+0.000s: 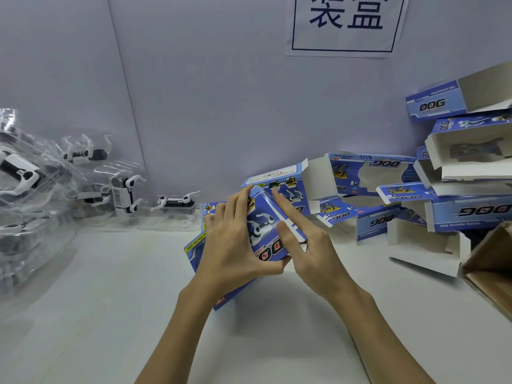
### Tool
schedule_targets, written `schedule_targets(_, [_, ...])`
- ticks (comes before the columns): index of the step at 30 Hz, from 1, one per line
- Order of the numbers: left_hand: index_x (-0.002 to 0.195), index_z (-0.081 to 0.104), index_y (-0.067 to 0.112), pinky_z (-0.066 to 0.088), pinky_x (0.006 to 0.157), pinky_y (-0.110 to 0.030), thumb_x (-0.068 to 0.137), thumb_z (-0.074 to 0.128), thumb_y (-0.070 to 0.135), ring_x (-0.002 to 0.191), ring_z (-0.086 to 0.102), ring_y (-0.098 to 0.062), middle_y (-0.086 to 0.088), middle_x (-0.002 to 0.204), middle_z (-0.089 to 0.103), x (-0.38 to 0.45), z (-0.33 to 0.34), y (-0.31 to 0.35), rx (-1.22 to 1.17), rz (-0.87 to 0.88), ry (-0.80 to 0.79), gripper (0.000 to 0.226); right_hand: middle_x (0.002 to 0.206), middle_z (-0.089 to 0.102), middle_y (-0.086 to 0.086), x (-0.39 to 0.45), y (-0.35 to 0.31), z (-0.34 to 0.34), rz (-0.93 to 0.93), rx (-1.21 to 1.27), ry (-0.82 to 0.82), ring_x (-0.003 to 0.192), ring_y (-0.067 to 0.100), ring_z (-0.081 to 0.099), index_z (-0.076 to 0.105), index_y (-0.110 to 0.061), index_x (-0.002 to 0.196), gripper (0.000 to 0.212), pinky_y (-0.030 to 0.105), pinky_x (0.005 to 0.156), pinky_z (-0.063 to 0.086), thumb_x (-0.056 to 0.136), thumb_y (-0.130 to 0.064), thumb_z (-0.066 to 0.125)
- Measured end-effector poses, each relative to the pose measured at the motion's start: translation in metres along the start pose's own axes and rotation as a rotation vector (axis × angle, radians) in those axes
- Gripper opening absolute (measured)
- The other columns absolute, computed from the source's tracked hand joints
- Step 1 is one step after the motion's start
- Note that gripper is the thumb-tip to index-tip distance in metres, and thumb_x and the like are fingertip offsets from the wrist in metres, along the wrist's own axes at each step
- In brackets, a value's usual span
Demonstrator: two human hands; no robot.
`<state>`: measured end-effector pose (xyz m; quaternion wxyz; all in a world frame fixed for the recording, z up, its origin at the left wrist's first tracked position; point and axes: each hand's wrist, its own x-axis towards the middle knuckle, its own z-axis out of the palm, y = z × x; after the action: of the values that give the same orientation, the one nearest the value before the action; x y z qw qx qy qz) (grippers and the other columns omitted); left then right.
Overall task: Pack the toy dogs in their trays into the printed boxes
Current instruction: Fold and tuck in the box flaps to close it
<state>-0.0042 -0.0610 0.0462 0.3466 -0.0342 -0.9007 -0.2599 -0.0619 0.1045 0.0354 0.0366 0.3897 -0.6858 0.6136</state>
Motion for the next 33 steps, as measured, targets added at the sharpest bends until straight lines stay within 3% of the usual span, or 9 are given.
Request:
schedule_targets(4, [0.157,0.034,0.013,0.041,0.111,-0.048,0.057,0.066,0.083,0.124,0.052,-0.018,0.003,0.141,0.053,0.000,-0.001,-0.006,-0.025,0.022,-0.002,0.126,0.140,0.063,-0.011,0.002,-0.006,-0.001,0.097,0.300,0.006,0.134,0.014,0.059,0.055,-0.035,0.147,0.042,0.026,0.079,0.063,0.105,-0.031,0.054])
schedule_targets(8, [0.159,0.032,0.017,0.040,0.110,-0.046,0.058,0.069,0.079,0.124,0.051,-0.018,0.005,0.144,0.051,-0.001,-0.002,-0.005,-0.053,0.032,-0.002,0.124,0.138,0.065,-0.009,0.004,-0.006,0.001,0.064,0.243,0.044,0.131,0.018,0.062,0.058,-0.035,0.143,0.042,0.024,0.077,0.062,0.103,-0.028,0.050])
schedule_targets(11, [0.157,0.027,0.043,0.038,0.106,-0.044,0.062,0.073,0.074,0.122,0.050,-0.018,0.007,0.145,0.047,-0.003,-0.004,-0.003,-0.054,0.092,0.001,0.111,0.141,0.063,-0.013,0.001,-0.002,0.007,0.045,0.210,0.049,0.136,0.015,0.058,0.053,-0.038,0.148,0.043,0.025,0.082,0.062,0.106,-0.036,0.043])
schedule_targets(13, [0.143,0.038,0.053,0.038,0.106,-0.051,0.063,0.074,0.073,0.126,0.047,-0.019,0.006,0.147,0.043,-0.004,-0.005,-0.001,-0.042,0.122,0.006,0.090,0.142,0.062,-0.019,0.000,-0.001,0.009,0.025,0.151,0.040,0.136,0.012,0.058,0.049,-0.041,0.150,0.043,0.025,0.087,0.061,0.109,-0.039,0.036])
schedule_targets(16, [0.125,0.045,0.051,0.036,0.107,-0.054,0.063,0.079,0.066,0.133,0.043,-0.020,0.004,0.156,0.037,-0.003,-0.007,0.003,-0.050,0.121,0.005,0.073,0.149,0.058,-0.016,0.000,-0.001,0.004,0.023,0.142,0.006,0.139,0.014,0.056,0.046,-0.039,0.154,0.044,0.027,0.092,0.060,0.113,-0.036,0.033])
schedule_targets(21, [0.124,0.048,0.042,0.025,0.108,-0.055,0.060,0.078,0.050,0.152,0.021,-0.021,0.008,0.168,0.015,0.000,-0.006,0.012,0.039,0.202,0.010,0.070,0.151,0.054,-0.022,0.002,-0.010,-0.001,0.126,0.218,-0.095,0.142,0.004,0.050,0.045,-0.036,0.155,0.045,0.016,0.097,0.051,0.111,-0.035,0.036])
schedule_targets(28, [0.116,0.062,0.029,0.011,0.118,-0.061,0.067,0.080,0.034,0.159,0.004,-0.018,0.010,0.171,0.014,0.002,-0.002,0.016,-0.047,0.203,-0.044,0.052,0.142,0.054,-0.040,0.002,-0.010,-0.002,0.141,0.150,-0.133,0.135,-0.016,0.046,0.041,-0.041,0.154,0.045,0.005,0.095,0.045,0.111,-0.040,0.028])
schedule_targets(33, [0.111,0.071,0.033,0.004,0.121,-0.058,0.069,0.083,0.030,0.161,-0.001,-0.017,0.012,0.172,0.016,0.000,-0.003,0.014,-0.158,0.207,-0.068,0.044,0.146,0.052,-0.035,0.000,-0.008,0.002,0.159,0.131,-0.104,0.130,-0.024,0.044,0.043,-0.045,0.154,0.055,-0.002,0.092,0.040,0.105,-0.055,0.021])
